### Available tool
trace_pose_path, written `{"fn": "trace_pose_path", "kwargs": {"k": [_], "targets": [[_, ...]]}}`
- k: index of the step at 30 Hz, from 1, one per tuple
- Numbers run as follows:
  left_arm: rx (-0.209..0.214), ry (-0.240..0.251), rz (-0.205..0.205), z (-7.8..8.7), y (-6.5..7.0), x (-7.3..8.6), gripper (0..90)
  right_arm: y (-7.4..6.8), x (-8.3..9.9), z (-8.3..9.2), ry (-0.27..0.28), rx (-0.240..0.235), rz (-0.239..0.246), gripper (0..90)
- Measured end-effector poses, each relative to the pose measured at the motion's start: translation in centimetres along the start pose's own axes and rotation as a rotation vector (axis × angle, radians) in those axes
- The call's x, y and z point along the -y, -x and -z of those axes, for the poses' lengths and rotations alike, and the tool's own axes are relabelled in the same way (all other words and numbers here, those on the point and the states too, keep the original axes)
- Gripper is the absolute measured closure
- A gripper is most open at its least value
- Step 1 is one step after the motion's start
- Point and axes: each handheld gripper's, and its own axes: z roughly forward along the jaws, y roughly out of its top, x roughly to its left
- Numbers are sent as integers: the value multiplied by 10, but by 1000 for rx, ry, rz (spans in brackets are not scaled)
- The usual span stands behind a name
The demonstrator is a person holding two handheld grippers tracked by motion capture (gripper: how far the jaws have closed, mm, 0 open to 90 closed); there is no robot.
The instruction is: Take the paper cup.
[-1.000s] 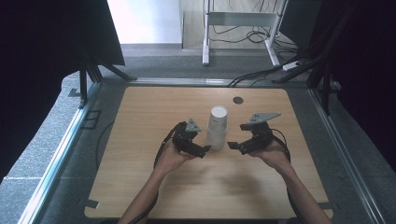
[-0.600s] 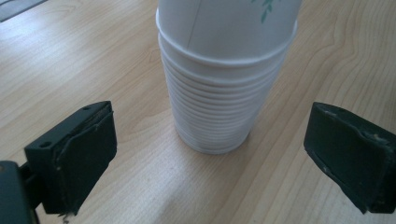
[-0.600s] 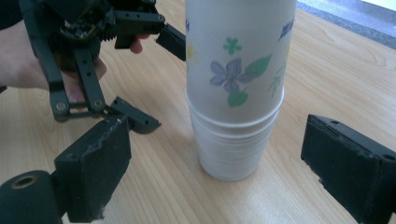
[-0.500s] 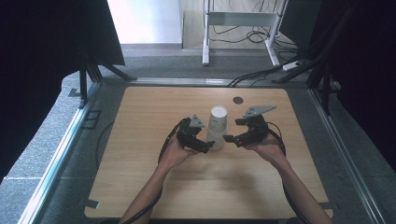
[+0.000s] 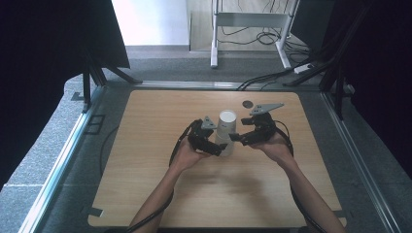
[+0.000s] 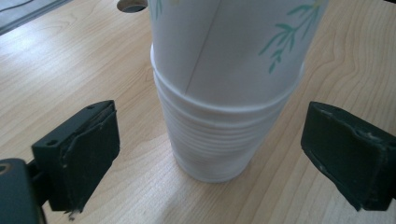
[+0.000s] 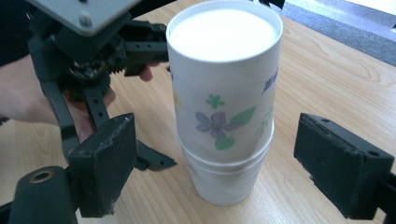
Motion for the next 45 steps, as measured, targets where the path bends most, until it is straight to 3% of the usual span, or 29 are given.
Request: {"fn": "trace_pose_path", "kwargs": {"k": [14,20,26,31,45], "targets": [[40,26,29,-7,-3,-3,140,2,-27,-6,-14,17,9,186],[45,25,17,-8,-1,-4,180,2,-37,-10,-18,20,14,215],[39,29,5,-8,0,-4,217,3,-42,-11,-21,22,18,263],[33,24,-3,-7,1,-4,223,2,-45,-11,-32,11,31,355],[20,23,-10,-8,2,-4,225,0,-51,-2,-39,30,51,393]]}}
